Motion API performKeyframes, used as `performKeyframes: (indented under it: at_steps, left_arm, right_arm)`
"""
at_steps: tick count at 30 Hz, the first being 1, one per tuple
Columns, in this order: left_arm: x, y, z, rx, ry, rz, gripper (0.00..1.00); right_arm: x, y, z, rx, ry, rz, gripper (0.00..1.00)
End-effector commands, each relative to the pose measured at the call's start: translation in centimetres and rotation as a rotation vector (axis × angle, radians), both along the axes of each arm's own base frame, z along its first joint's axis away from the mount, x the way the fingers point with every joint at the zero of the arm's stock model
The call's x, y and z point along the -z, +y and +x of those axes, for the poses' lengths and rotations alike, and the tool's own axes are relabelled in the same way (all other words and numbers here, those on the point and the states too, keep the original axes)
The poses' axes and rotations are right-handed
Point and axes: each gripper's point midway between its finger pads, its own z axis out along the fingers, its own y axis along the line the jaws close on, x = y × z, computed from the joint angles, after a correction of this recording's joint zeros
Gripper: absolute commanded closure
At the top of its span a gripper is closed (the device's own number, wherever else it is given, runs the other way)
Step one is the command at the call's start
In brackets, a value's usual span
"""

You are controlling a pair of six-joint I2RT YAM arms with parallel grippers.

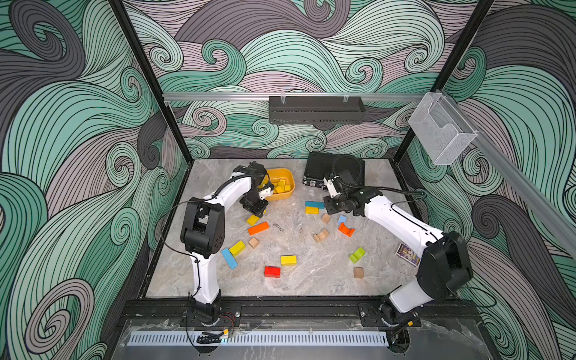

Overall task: Pick out the yellow building blocks
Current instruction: Pick up the building block from the center of the board, then place the building block in the storage box.

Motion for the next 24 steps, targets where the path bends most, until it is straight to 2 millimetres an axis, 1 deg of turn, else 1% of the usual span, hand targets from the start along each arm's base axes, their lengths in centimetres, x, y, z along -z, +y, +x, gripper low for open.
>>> performKeyframes:
  at_steps: [1,3,6,10,13,15,17,20,24]
  left_arm:
    - [-4.6,-0.2,0.5,0.019,-0.088,-0.019,0.90]
    - [-6.1,-0.4,1.8,0.015,-0.142,-0.022,0.89]
    - [-7.9,-0.8,4.4,0.010,-0.223,-0.022,0.89]
    - [-8.9,-1.6,8.0,-0.001,-0.290,-0.025,0.88]
    - [-8.4,-2.1,10.5,-0.005,-0.324,-0.020,0.87]
    - [-7.4,-2.5,11.8,-0.004,-0.329,-0.022,0.87]
    - [-6.3,-3.0,12.7,0.005,-0.324,-0.024,0.86]
    - [-4.6,-2.9,14.3,0.004,-0.329,0.000,0.86]
    - [-2.9,-3.1,15.5,0.010,-0.342,0.014,0.86]
  right_arm:
    - [-0.1,0.4,0.8,-0.002,-0.002,0.017,0.58]
    - [0.2,0.6,0.9,-0.002,0.008,0.019,0.58]
    - [1.0,0.8,0.9,0.000,0.031,0.024,0.58]
    - [2.0,0.7,0.6,0.007,0.062,0.025,0.58]
    - [2.7,0.7,0.3,0.010,0.086,0.030,0.58]
    - [3.2,0.7,0.2,0.014,0.101,0.033,0.57]
    - [3.8,0.6,0.0,0.019,0.121,0.032,0.57]
    - [4.7,0.6,-0.3,0.024,0.154,0.038,0.57]
    - [5.5,0.7,-0.6,0.029,0.181,0.042,0.57]
